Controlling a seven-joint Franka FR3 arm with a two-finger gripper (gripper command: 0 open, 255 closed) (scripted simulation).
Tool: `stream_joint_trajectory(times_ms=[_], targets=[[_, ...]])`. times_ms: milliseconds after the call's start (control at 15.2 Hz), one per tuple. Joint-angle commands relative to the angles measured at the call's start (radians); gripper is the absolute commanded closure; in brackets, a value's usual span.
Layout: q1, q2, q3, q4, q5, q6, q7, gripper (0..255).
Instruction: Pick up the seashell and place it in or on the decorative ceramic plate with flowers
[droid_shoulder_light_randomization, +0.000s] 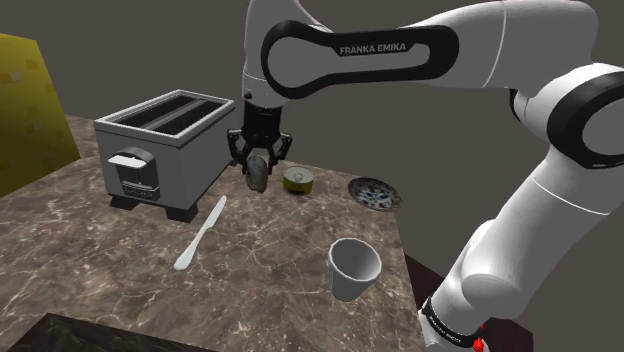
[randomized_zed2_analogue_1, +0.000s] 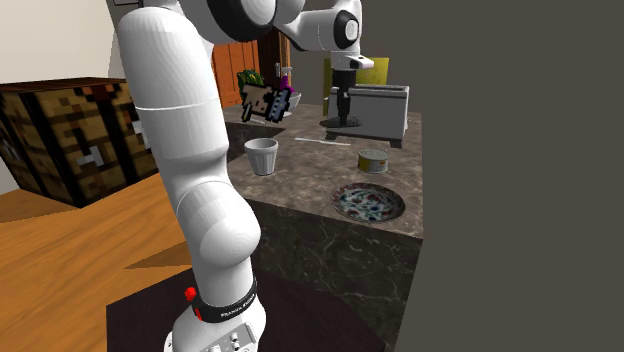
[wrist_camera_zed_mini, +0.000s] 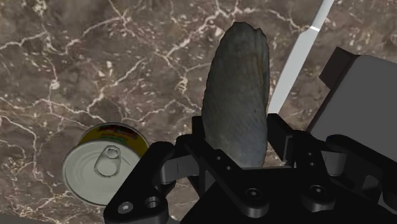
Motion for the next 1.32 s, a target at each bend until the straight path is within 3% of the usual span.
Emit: stream_joint_trajectory(times_ms=[0,594,1254], targets=[[-0.014,-0.052,-0.018,-0.052,0.020,0.002,-0.038,255],[-0.065,-0.329,-0.149,-0.329,0.076,0.001,-0.248,255],[-0.129,-0.568,-0.325,-0.528,0.027,-0.051,-0.468,255]])
